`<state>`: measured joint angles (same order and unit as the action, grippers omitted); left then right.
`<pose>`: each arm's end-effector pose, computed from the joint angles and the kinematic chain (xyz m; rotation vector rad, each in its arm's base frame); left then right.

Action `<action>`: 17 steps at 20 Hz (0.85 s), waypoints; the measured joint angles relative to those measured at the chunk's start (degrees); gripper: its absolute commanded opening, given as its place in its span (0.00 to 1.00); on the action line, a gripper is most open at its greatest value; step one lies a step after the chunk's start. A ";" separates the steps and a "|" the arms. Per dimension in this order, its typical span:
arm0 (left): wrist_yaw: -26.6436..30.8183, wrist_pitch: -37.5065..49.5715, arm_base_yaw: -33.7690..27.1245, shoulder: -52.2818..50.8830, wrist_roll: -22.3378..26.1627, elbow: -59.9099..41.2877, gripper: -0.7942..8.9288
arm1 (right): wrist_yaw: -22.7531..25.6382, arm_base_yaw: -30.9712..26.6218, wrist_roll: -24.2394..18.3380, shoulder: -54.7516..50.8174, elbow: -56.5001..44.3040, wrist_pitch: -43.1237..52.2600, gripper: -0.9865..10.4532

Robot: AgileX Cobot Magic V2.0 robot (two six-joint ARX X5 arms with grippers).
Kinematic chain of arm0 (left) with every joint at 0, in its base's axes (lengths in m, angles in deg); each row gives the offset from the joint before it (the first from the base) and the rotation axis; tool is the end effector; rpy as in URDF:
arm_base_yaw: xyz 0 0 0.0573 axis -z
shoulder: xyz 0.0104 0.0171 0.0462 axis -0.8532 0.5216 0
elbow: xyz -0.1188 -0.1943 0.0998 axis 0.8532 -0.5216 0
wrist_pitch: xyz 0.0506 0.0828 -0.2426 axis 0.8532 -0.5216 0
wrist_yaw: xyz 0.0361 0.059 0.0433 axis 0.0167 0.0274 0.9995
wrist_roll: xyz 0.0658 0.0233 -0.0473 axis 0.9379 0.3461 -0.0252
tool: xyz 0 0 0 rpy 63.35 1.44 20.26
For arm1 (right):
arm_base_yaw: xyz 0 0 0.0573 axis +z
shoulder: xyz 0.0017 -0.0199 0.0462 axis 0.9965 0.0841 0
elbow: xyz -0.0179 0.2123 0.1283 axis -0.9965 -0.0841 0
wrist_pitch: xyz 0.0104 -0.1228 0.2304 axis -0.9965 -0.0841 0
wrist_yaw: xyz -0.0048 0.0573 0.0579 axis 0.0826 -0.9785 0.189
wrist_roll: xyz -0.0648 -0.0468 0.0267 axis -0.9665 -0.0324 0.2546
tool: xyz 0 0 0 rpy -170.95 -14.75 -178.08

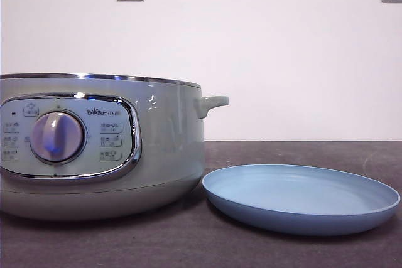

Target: Take the potato out from the steamer,put the potato on the plate,close the lid

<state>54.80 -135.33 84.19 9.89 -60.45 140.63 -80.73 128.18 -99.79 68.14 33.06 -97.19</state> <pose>0.0702 -0.0113 0.4575 0.1107 0.0993 -0.1626 0.2957 0.2857 0.3947 -0.3724 0.4471 0.8849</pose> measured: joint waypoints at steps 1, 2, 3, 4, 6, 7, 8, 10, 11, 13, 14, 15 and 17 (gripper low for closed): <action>-0.24 0.66 0.00 0.48 -0.02 0.00 0.07 | 0.22 -1.44 -0.04 -2.99 0.02 -1.33 0.08; -0.37 0.98 0.00 1.11 -0.02 0.00 0.07 | 0.24 -2.51 -0.07 -5.16 0.00 -2.82 0.08; -0.57 1.27 0.00 2.21 0.00 0.00 0.07 | 0.24 -3.69 -0.44 -8.33 0.00 -5.27 0.08; -0.81 1.57 0.00 3.32 0.00 0.00 0.07 | 0.22 -4.76 -0.74 -10.62 0.02 -7.74 0.08; -2.12 2.54 0.00 5.11 0.02 0.00 0.07 | 0.22 -6.84 -1.01 -13.90 0.00 -11.56 0.08; -2.97 3.26 0.00 5.86 0.02 0.00 0.07 | 0.22 -7.76 -1.11 -15.10 0.00 -13.11 0.08; -4.15 4.33 0.00 6.78 0.02 0.00 0.07 | 0.22 -8.92 -1.14 -16.41 0.02 -14.73 0.08; -6.54 6.16 0.00 8.46 0.02 0.00 0.07 | 0.28 -10.99 -1.14 -18.43 0.02 -17.38 0.08; -7.78 7.15 0.00 9.38 0.02 0.00 0.07 | 0.55 -12.20 -1.14 -19.30 0.02 -18.73 0.08; -9.94 8.83 0.00 10.86 0.04 0.00 0.07 | 1.60 -14.34 -1.14 -20.79 0.00 -21.03 0.08; -11.13 9.57 0.00 11.76 0.02 0.00 0.07 | 1.75 -15.34 -1.11 -21.66 -0.24 -21.55 0.08; -12.09 10.21 0.00 12.76 0.02 0.00 0.07 | 1.73 -16.35 -1.11 -22.69 -0.72 -21.62 0.08; -13.60 11.10 0.00 14.56 0.02 0.00 0.07 | 1.70 -18.05 -1.09 -24.63 -2.10 -21.62 0.08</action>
<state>41.21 -124.23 84.19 24.45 -60.43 140.63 -79.03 110.12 -100.88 43.51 30.96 -118.80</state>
